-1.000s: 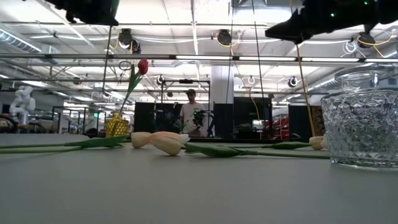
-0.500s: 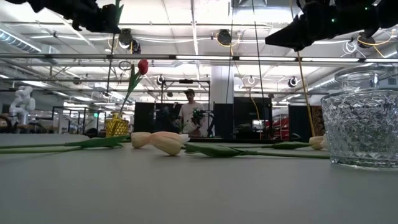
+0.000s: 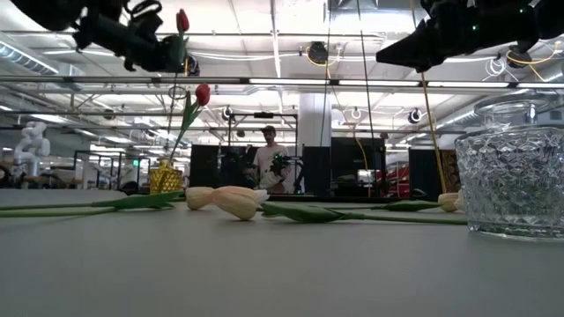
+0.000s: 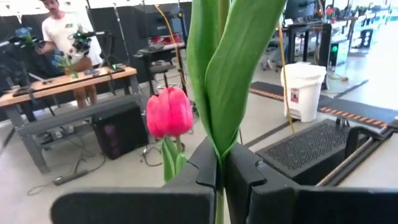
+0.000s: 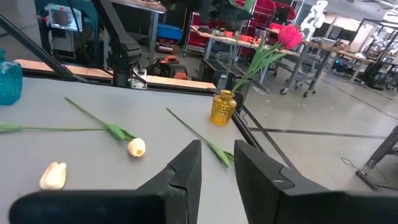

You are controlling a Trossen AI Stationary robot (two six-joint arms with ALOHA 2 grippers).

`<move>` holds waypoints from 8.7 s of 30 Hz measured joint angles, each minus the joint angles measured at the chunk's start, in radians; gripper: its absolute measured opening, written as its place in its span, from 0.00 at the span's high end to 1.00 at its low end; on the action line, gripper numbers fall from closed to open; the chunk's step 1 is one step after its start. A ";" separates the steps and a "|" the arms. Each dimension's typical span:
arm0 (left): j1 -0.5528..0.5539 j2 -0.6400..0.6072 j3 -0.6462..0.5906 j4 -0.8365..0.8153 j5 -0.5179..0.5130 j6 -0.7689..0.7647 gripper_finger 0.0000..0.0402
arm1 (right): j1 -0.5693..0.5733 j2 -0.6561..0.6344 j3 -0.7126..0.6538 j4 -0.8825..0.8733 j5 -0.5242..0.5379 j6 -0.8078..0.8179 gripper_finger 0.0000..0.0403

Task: Sort flowers into vase by color
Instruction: Put the red tulip into the yellow vase, then put the top yellow tulip into the blue vase

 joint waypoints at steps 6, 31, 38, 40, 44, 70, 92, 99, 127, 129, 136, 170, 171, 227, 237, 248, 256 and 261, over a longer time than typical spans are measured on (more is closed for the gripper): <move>0.040 0.059 0.000 0.062 0.024 -0.003 0.97 | 0.000 0.000 0.000 -0.023 0.000 0.012 0.79; 0.064 0.098 0.000 0.028 0.025 -0.021 0.97 | 0.000 0.000 0.000 -0.023 0.000 0.013 0.79; 0.064 0.098 0.000 0.029 0.025 -0.022 0.97 | 0.001 0.000 0.000 -0.023 0.000 0.012 0.79; 0.064 0.098 0.000 0.028 0.025 -0.026 0.97 | 0.001 0.000 0.000 -0.022 0.000 0.012 0.79; 0.064 0.098 0.000 0.027 0.024 -0.029 0.95 | 0.001 0.000 0.000 -0.022 0.000 0.012 0.79; 0.064 0.098 0.000 -0.040 0.007 -0.018 0.90 | 0.001 0.000 0.000 -0.022 0.000 0.012 0.79; 0.064 0.098 0.000 -0.092 -0.028 -0.002 0.65 | 0.001 0.000 0.000 -0.022 0.000 0.008 0.79; 0.064 0.098 0.000 -0.100 -0.028 -0.002 0.64 | 0.001 0.000 0.000 -0.022 0.000 0.008 0.79; -0.089 -0.123 0.000 -0.410 -0.029 -0.084 0.64 | 0.001 0.000 0.000 -0.023 0.000 0.016 0.79; -0.113 -0.127 0.000 -0.447 -0.028 -0.107 0.64 | 0.001 0.000 0.000 -0.023 0.000 0.016 0.79; -0.206 -0.126 0.000 -0.524 -0.027 -0.137 0.64 | 0.001 0.000 0.000 -0.023 0.000 0.020 0.79; -0.728 -0.014 0.000 -0.394 -0.035 -0.343 0.64 | 0.001 0.000 0.000 -0.074 0.000 0.028 0.79; -0.737 0.000 0.000 -0.364 -0.035 -0.334 0.64 | 0.001 0.000 0.000 -0.074 0.000 0.028 0.79; -0.761 0.168 0.000 -0.147 -0.039 -0.231 0.64 | 0.001 0.000 0.000 -0.075 0.000 0.051 0.79; -0.761 0.168 0.000 -0.147 -0.039 -0.230 0.64 | 0.000 0.000 0.000 -0.075 0.000 0.054 0.79; -0.761 0.168 0.000 -0.146 -0.039 -0.231 0.64 | 0.001 0.000 0.000 -0.075 0.000 0.076 0.79; -0.767 0.168 0.000 -0.138 -0.015 -0.239 0.64 | 0.001 0.000 0.000 -0.075 0.000 0.076 0.79; -0.806 0.168 0.000 -0.095 0.019 -0.238 0.64 | 0.001 0.000 0.000 -0.081 0.000 0.076 0.79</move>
